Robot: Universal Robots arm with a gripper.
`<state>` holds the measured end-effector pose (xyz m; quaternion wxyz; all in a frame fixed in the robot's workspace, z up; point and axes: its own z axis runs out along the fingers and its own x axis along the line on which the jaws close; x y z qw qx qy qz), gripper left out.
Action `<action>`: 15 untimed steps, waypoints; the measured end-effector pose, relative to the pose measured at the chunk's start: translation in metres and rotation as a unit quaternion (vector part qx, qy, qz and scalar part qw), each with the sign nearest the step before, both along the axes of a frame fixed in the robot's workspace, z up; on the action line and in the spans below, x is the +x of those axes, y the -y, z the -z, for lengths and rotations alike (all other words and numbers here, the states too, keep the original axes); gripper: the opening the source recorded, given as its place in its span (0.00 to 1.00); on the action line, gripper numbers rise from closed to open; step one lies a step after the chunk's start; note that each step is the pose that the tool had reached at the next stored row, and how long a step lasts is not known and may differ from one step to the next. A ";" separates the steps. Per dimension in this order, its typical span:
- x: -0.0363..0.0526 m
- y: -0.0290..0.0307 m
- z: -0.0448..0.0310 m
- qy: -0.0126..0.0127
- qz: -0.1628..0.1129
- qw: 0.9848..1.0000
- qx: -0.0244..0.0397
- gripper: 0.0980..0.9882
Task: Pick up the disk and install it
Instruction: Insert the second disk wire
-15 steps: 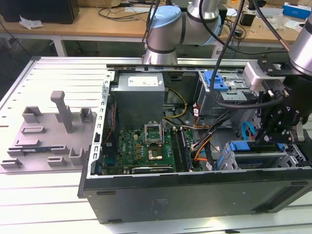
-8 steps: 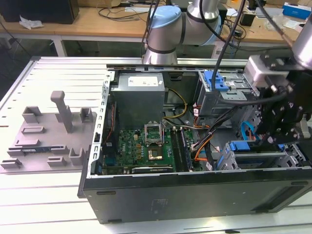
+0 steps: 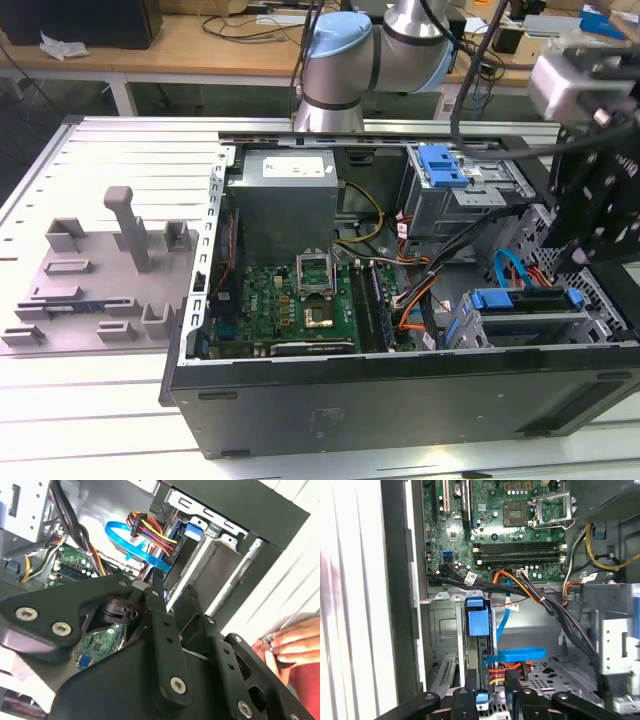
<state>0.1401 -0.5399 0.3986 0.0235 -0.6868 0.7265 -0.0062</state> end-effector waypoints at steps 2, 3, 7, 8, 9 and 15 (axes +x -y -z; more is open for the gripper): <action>0.0000 -0.0003 -0.0081 0.000 0.000 1.000 0.000 0.28; 0.0000 -0.0003 -0.0085 0.000 0.000 1.000 -0.001 0.20; 0.0000 -0.0004 -0.0088 0.000 0.000 1.000 -0.002 0.01; 0.0000 -0.0004 -0.0087 0.000 0.000 1.000 -0.002 0.01; 0.0000 -0.0004 -0.0087 0.000 0.000 1.000 -0.002 0.01; 0.0000 -0.0004 -0.0087 0.000 0.000 1.000 -0.003 0.01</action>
